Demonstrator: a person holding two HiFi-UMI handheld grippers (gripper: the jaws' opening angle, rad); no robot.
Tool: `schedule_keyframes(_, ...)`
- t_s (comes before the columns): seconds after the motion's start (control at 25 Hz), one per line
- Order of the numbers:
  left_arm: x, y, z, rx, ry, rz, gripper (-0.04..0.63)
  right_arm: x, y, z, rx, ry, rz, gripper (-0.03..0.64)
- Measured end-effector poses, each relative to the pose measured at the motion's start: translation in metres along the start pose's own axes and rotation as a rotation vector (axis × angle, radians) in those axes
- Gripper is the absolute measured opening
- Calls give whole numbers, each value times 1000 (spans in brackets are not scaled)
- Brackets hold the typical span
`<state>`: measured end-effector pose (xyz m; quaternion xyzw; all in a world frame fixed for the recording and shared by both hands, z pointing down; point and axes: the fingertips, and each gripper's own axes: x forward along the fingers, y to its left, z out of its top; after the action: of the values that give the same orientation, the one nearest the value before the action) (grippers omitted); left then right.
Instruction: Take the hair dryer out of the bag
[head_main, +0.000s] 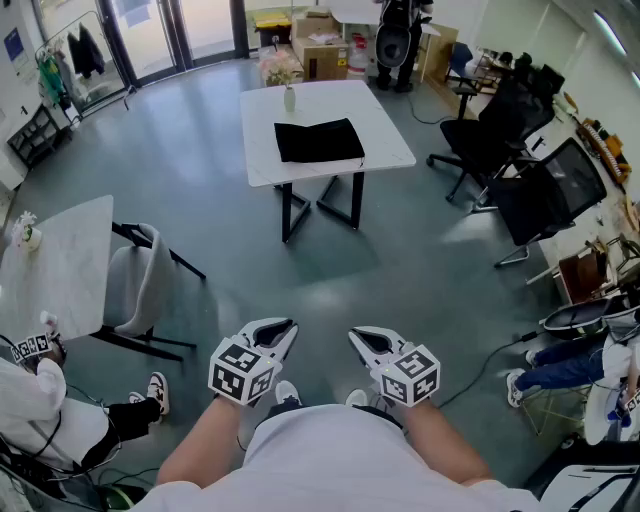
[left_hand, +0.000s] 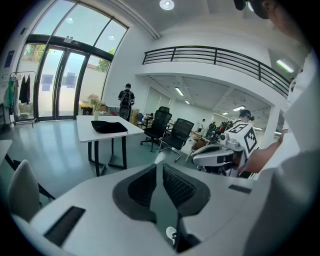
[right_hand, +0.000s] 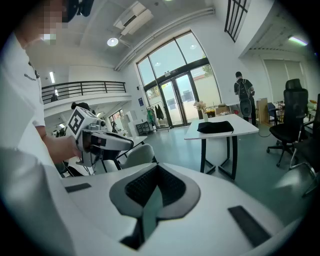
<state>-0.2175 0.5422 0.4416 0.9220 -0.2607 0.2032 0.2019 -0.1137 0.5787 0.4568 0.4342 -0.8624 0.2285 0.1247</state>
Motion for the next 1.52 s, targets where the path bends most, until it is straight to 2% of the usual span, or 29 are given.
schedule_keyframes(0.72, 4, 13, -4, -18, 15, 3, 52, 12, 3, 5, -8, -8, 26, 16)
schedule_keyframes(0.96, 9, 20, -22, -34, 97, -12, 53, 25, 7, -2, -29, 34, 28, 17)
schedule_keyframes(1.52, -22, 75, -32, -14, 115, -30, 52, 77, 26, 0, 27, 65, -14, 17)
